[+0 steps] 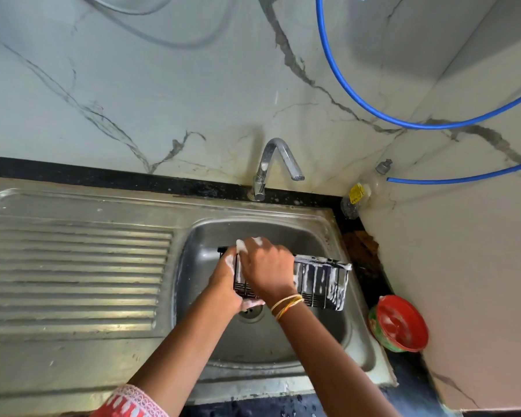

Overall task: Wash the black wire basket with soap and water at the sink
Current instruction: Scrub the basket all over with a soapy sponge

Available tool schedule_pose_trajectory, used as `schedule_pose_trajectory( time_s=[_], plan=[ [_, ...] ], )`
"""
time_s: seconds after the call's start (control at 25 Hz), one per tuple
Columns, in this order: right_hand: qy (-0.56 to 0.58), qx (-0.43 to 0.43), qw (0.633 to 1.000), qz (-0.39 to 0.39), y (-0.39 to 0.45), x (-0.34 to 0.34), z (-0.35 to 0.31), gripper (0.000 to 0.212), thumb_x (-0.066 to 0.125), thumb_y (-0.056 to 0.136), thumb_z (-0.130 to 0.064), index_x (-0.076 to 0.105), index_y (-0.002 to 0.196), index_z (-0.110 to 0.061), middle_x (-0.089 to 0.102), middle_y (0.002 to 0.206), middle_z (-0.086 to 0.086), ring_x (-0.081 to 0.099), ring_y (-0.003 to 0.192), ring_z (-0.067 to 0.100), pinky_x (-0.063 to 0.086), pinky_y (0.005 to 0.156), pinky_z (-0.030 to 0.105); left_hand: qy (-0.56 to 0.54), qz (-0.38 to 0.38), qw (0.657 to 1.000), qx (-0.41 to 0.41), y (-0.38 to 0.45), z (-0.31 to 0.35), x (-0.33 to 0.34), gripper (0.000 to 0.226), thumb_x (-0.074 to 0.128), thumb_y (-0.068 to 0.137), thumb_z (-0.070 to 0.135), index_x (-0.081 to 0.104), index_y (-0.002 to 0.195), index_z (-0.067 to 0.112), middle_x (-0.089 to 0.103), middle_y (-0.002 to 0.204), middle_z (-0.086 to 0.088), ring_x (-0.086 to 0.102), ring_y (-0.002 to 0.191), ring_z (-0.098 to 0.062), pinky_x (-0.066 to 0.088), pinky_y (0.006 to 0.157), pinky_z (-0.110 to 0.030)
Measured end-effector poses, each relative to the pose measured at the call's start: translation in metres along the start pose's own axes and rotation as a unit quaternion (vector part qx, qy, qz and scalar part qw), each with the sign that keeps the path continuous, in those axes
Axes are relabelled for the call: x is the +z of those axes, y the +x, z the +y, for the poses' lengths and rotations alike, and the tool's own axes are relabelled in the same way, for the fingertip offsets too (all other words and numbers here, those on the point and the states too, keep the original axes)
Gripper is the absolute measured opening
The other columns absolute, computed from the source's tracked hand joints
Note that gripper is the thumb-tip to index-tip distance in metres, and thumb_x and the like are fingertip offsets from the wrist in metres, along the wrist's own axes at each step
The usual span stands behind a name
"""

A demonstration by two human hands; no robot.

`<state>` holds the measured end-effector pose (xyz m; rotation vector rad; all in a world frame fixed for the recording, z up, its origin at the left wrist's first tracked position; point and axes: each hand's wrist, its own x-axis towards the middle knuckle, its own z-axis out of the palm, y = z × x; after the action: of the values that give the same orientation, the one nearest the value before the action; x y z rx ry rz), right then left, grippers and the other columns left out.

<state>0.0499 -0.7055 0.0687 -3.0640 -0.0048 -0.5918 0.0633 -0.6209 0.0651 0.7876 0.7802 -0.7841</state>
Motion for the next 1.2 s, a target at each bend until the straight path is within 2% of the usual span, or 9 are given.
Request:
schedule_pose_trajectory(
  time_s=[0.2,0.32,0.4,0.56,0.72,0.92,1.0,1.12,1.2],
  plan=[
    [0.051,0.014,0.998,0.045,0.011,-0.001,0.056,0.054,0.039,0.094,-0.048,0.057,0.056,-0.016,0.058,0.05,0.001,0.057,0.042,0.025,0.031,0.041,0.022,0.162,-0.025,0.986,0.0,-0.013,0.003,0.003,0.093,0.075,0.067,0.059,0.039,0.142,0.019,0.047,0.134,-0.019,0.045,0.125,-0.046,0.039,0.099,-0.058],
    [0.083,-0.008,0.995,0.045,0.016,-0.009,0.066,0.054,0.041,0.093,-0.048,0.055,0.052,-0.014,0.055,0.046,0.001,0.055,0.042,0.028,0.032,0.042,0.023,0.339,0.078,0.878,0.329,0.001,0.002,0.002,0.079,0.068,0.07,0.065,0.043,0.138,0.032,0.038,0.146,-0.007,0.043,0.13,-0.027,0.035,0.103,-0.047],
    [0.086,-0.006,0.994,0.063,0.019,-0.015,0.063,0.048,0.047,0.092,-0.045,0.059,0.056,-0.015,0.058,0.047,0.003,0.058,0.045,0.03,0.034,0.043,0.024,0.262,0.004,0.864,0.429,0.011,0.002,0.007,0.045,0.067,0.07,0.058,0.064,0.09,0.018,0.06,0.1,-0.006,0.056,0.091,-0.018,0.042,0.087,-0.039],
    [0.11,0.043,0.988,0.099,0.01,-0.013,0.039,0.017,0.058,0.09,-0.028,0.068,0.08,-0.019,0.066,0.068,0.002,0.063,0.058,0.026,0.045,0.05,0.029,0.109,0.025,0.907,0.406,0.017,0.014,0.022,0.037,0.064,0.085,0.007,0.043,0.056,0.015,0.039,0.044,0.009,0.035,0.041,-0.003,0.028,0.052,-0.026],
    [0.062,-0.077,0.989,0.114,-0.011,0.0,0.056,0.029,0.062,0.084,-0.003,0.069,0.11,-0.011,0.071,0.102,0.006,0.066,0.091,0.024,0.052,0.085,0.033,0.19,0.073,0.885,0.418,0.015,0.029,0.015,0.02,0.062,0.087,0.005,0.052,0.069,0.007,0.039,0.054,-0.003,0.032,0.04,-0.003,0.028,0.04,-0.015],
    [0.153,0.194,0.958,0.146,-0.012,-0.003,0.098,0.03,0.053,0.086,-0.007,0.072,0.11,-0.01,0.069,0.114,0.01,0.065,0.109,0.029,0.053,0.092,0.038,0.12,0.113,0.901,0.401,0.017,0.028,0.012,0.027,0.062,0.083,0.003,0.046,0.063,0.014,0.038,0.059,-0.003,0.03,0.052,-0.013,0.027,0.044,-0.022],
    [0.152,0.126,0.971,0.136,-0.012,-0.001,0.042,0.03,0.056,0.083,-0.002,0.071,0.108,-0.007,0.071,0.108,0.014,0.069,0.098,0.029,0.056,0.083,0.033,0.131,0.128,0.902,0.391,0.018,0.021,0.018,0.035,0.059,0.084,0.002,0.042,0.056,0.015,0.039,0.052,0.0,0.032,0.048,-0.012,0.031,0.044,-0.024],
    [0.202,-0.022,0.974,0.097,-0.023,-0.005,-0.011,0.035,0.048,0.087,-0.009,0.067,0.117,-0.01,0.069,0.116,0.009,0.064,0.11,0.021,0.042,0.1,0.026,0.185,0.165,0.907,0.341,0.026,0.012,0.017,0.029,0.053,0.092,0.005,0.052,0.064,0.013,0.056,0.058,0.003,0.053,0.065,-0.019,0.045,0.056,-0.022],
    [0.177,-0.026,0.98,0.084,-0.02,-0.004,0.021,0.035,0.052,0.083,-0.005,0.068,0.112,-0.015,0.07,0.113,0.005,0.068,0.101,0.019,0.047,0.093,0.025,0.14,0.186,0.912,0.338,0.023,0.018,0.009,0.037,0.06,0.089,0.009,0.045,0.055,0.011,0.046,0.045,0.001,0.042,0.055,-0.02,0.031,0.039,-0.015]
  ],
)
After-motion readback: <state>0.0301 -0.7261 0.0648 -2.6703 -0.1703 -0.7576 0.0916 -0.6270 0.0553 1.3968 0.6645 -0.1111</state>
